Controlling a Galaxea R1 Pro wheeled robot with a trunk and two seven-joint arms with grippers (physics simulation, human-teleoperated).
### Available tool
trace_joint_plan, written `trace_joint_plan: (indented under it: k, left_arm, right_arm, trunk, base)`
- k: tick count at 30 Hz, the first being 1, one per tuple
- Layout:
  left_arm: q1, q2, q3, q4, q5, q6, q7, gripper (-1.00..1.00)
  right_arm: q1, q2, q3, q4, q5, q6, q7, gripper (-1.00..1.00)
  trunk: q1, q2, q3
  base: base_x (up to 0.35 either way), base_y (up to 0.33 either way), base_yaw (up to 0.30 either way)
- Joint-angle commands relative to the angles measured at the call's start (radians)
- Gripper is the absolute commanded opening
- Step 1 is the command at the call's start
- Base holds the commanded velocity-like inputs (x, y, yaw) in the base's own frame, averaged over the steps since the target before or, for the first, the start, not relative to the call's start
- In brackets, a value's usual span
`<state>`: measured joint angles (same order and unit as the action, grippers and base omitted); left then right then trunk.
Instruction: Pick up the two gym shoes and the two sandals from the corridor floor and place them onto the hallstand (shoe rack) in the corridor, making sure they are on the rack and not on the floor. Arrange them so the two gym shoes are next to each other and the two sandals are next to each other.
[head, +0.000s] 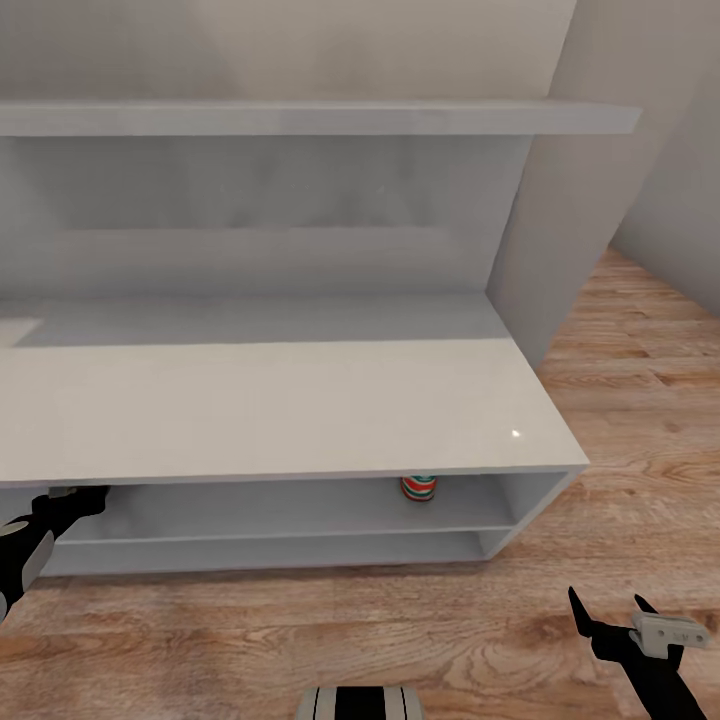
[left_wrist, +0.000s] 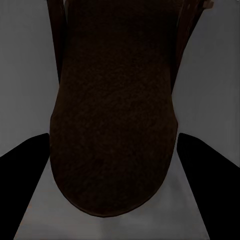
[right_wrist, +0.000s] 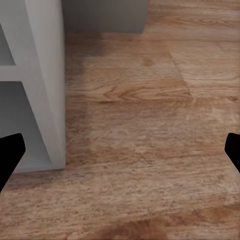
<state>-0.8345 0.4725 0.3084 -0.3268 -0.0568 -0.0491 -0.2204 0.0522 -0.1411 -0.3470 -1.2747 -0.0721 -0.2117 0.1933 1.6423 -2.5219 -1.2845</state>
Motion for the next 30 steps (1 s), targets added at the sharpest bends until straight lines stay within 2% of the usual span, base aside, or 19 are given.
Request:
trace_joint_plan:
  k: [1,22,23,30]
  left_arm:
    - [0.0,0.0,0.0,0.0,0.0,0.0,0.0,-1.0]
    - [0.0,0.0,0.0,0.0,0.0,0.0,0.0,-1.0]
    - [0.0,0.001,0.0,0.0,0.0,0.0,0.001,1.0]
    - [0.0,0.001,0.001,0.0,0.0,0.0,0.0,1.0]
  right_arm:
    - [0.0,0.0,0.0,0.0,0.0,0.0,0.0,1.0]
    - [0.0,0.0,0.0,0.0,0.0,0.001,0.0,1.0]
    - [0.0,0.0,0.0,0.0,0.0,0.001,0.0,1.0]
    - [0.0,0.0,-0.001,0.0,0.0,0.001,-0.001,1.0]
  trunk:
    - [0.0,0.0,0.0]
    - [0.0,0.0,0.0]
    - [0.0,0.0,0.0]
    - [0.0,0.0,0.0]
  base:
    - [0.017,0.0,0.0]
    - [0.005,0.0,0.0]
    - [0.0,0.0,0.0]
    - [0.0,0.0,0.0]
